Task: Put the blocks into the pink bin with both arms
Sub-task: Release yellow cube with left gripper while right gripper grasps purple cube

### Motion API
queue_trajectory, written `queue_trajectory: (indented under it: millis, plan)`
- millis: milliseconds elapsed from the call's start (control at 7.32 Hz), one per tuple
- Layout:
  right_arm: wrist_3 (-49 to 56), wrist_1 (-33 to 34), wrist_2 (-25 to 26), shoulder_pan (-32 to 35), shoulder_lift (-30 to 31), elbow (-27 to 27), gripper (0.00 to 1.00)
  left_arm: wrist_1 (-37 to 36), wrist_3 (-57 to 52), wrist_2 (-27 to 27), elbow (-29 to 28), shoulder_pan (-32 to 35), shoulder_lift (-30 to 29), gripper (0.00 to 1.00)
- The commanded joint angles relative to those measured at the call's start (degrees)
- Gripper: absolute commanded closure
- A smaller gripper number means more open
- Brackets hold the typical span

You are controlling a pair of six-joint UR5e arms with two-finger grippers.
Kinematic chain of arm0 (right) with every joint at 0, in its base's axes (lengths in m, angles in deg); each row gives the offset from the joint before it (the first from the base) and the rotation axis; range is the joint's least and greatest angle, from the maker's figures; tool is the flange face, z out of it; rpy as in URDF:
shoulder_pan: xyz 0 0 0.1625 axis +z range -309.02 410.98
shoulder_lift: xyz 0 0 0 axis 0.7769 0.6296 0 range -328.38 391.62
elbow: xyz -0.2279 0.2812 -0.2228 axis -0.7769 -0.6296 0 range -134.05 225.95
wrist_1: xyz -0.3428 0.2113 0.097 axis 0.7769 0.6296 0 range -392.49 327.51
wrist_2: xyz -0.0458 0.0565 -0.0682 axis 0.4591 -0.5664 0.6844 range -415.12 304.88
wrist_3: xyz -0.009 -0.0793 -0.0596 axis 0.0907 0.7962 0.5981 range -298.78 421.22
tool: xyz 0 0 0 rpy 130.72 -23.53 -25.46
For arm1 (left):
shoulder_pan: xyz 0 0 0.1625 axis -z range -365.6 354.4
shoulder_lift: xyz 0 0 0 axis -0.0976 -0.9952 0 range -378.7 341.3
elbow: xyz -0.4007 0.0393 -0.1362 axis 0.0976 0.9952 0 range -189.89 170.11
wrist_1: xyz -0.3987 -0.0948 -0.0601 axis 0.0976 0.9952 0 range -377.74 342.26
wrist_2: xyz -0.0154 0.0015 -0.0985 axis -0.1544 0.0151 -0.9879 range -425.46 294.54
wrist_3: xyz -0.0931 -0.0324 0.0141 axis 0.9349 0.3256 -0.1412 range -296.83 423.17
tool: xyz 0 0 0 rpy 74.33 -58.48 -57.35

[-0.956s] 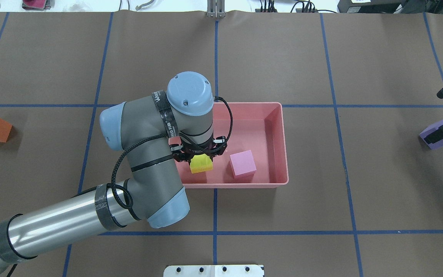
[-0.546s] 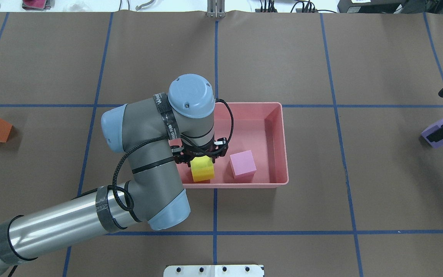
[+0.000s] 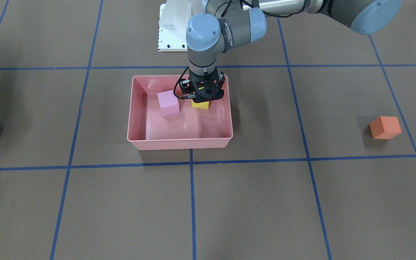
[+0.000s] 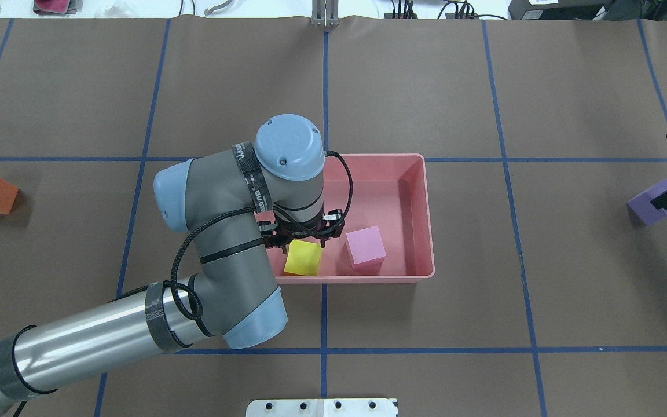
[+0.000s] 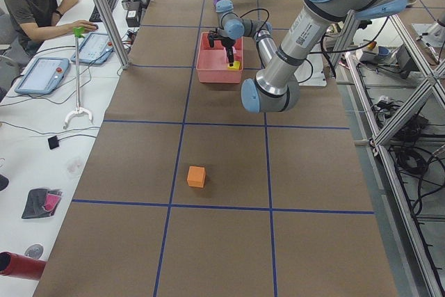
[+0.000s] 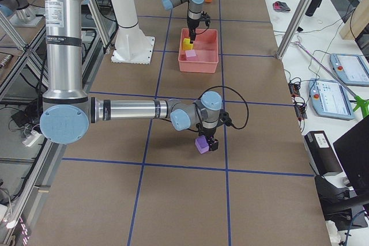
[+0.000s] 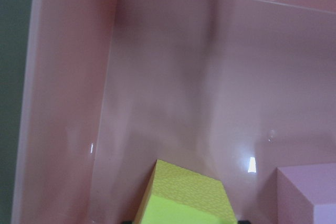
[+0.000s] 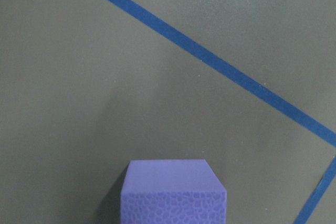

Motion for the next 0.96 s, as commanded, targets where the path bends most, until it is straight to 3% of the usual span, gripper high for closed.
queue_trajectory:
  millis: [0, 546, 683, 820]
  plan:
    - [-0.52, -0.05, -0.56, -0.14, -0.05, -0.41, 0.0, 0.0, 0.0, 0.09, 0.0, 0.0, 0.09, 0.26]
    - [-0.79, -0.41, -1.52, -1.02, -0.22, -1.99, 0.0, 0.0, -0.09, 0.7, 0.0, -0.09, 0.09, 0.19]
    - [-0.79, -0.32, -2.66, -1.37, -0.4, -2.08, 0.12, 0.0, -0.09, 0.7, 0.0, -0.09, 0.09, 0.16]
    - [-0.79, -0.41, -2.67, -1.37, -0.4, -2.08, 0.75, 0.0, -0.09, 0.79, 0.0, -0.01, 0.09, 0.16]
